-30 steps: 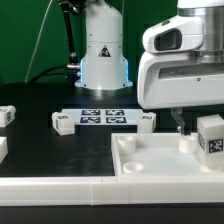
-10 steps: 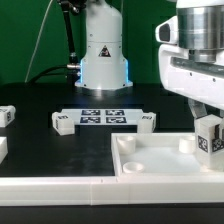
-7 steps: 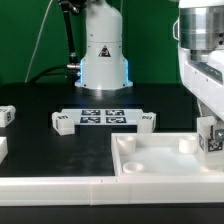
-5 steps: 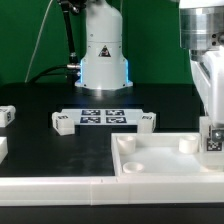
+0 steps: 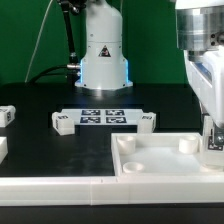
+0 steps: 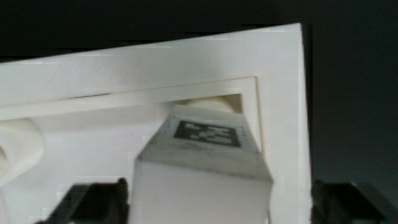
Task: Assemble one leg
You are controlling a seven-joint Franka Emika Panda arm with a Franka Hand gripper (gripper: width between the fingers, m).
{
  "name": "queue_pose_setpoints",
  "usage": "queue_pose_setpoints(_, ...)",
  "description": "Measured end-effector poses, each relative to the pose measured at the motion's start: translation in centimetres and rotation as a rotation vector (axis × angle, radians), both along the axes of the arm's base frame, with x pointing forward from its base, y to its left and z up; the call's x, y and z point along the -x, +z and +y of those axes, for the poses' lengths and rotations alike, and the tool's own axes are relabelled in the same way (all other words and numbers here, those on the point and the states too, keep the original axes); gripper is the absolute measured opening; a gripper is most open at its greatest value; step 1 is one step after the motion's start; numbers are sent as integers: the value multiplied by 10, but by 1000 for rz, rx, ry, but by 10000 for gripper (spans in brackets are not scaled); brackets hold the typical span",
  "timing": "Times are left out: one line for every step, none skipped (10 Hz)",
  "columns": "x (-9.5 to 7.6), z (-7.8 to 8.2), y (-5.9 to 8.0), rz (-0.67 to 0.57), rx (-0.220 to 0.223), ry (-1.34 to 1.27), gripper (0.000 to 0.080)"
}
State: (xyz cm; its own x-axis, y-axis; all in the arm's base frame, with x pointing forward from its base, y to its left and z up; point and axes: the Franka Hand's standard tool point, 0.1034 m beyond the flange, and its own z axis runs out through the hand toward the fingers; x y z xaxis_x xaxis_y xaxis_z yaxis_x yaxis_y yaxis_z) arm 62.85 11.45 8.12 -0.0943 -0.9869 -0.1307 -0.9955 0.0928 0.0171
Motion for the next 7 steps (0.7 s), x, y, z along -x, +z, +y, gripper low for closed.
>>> queue_pose_setpoints(0, 0, 0, -17, 0, 135, 630)
queue_pose_setpoints(0, 1, 0, -34, -1, 266, 630)
queue_pose_setpoints(1, 1, 0, -47, -2, 371, 645)
queue_pose_setpoints(1, 1, 0, -61, -3, 484, 645)
queue_pose_setpoints(1, 2, 0, -70, -3, 583, 649)
queue_pose_setpoints(2, 3, 0, -81, -5, 691, 648)
queue_pose_setpoints(2, 4, 0, -89, -3, 777, 648)
